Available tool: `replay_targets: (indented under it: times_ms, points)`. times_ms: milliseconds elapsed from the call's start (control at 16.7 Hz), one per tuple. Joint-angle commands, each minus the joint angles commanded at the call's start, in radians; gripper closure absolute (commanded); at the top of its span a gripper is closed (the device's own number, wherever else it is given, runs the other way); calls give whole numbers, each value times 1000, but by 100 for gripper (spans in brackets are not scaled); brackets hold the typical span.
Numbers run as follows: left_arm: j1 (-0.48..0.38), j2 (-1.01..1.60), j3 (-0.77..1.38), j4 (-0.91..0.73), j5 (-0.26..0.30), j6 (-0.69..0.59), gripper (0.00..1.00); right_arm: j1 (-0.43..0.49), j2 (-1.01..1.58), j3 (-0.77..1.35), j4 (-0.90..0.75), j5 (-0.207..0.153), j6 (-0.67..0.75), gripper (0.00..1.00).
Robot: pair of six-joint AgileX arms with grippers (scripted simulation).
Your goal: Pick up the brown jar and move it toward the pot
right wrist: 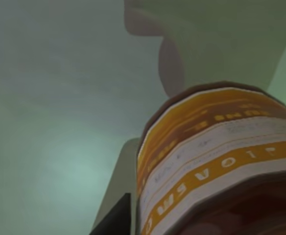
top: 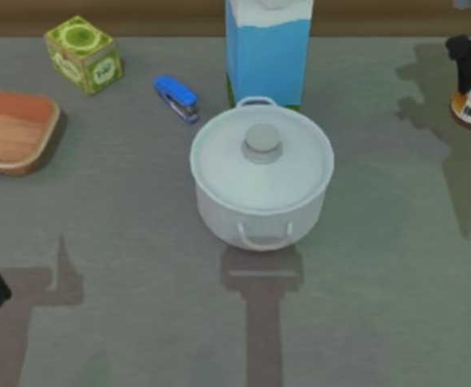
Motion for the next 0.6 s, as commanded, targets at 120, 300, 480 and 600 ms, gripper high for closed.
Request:
replay_targets:
  times_ms: [120,300,480,600]
  points:
    - [0,0,0,0,0,0,0,1,-114,-189,46,-1,1,100]
    - [0,0,0,0,0,0,0,3,-286,-473,115,-3,2,100]
    - [0,0,0,0,0,0,0,6,-438,-682,179,-5,2,100]
    - [0,0,0,0,0,0,0,7,-512,-767,211,-6,1,100]
